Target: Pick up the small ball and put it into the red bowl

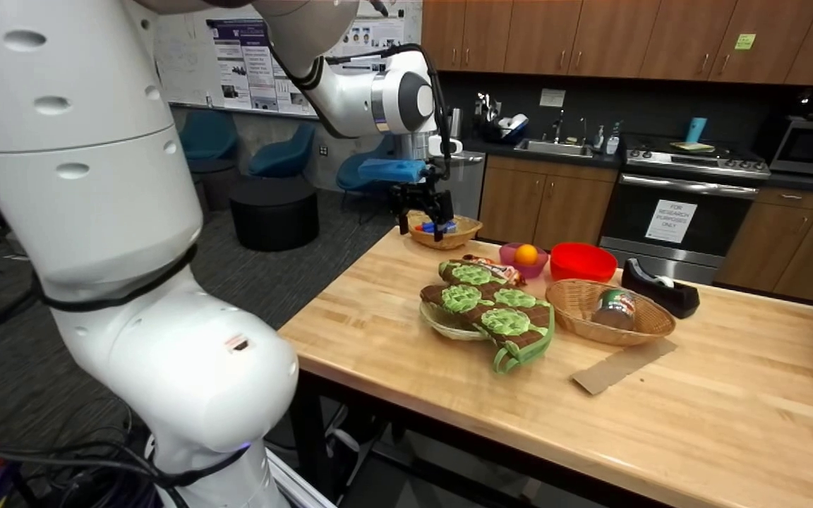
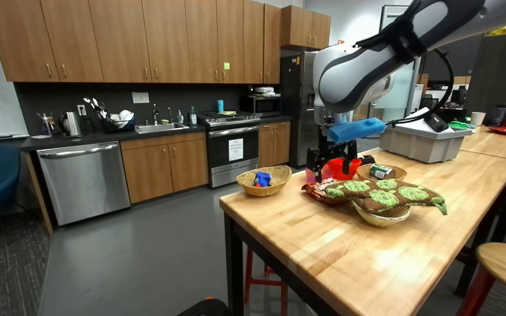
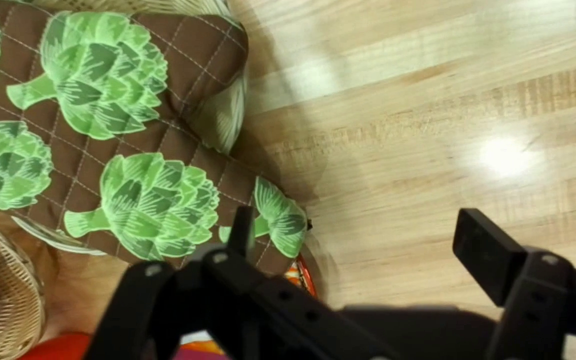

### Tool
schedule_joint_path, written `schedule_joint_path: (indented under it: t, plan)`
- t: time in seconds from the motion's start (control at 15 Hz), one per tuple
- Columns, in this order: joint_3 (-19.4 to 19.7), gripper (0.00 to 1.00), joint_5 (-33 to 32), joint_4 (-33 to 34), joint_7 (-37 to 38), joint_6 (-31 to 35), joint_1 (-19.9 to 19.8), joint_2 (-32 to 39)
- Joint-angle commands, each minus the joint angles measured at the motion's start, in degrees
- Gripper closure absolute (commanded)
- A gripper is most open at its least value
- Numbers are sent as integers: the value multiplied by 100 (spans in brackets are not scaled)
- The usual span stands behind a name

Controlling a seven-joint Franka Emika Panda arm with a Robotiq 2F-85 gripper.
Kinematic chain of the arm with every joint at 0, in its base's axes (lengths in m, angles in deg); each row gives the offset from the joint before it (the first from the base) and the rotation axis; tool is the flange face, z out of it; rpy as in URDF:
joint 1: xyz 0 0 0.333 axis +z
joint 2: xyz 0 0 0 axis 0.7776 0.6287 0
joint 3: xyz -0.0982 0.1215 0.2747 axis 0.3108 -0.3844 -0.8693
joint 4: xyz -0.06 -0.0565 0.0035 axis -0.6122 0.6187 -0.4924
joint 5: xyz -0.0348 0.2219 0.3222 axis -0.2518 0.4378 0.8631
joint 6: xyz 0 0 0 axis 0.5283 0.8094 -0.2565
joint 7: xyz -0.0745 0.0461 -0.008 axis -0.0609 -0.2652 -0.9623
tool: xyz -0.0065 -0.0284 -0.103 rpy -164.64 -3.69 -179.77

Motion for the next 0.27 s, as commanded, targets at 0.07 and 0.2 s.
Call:
schedule_joint_path:
  t: [0.07, 0.2]
  plan:
    - [-46, 0, 5, 49, -4, -17, -29, 61]
    - [-42, 0, 5, 59, -4, -17, -36, 72]
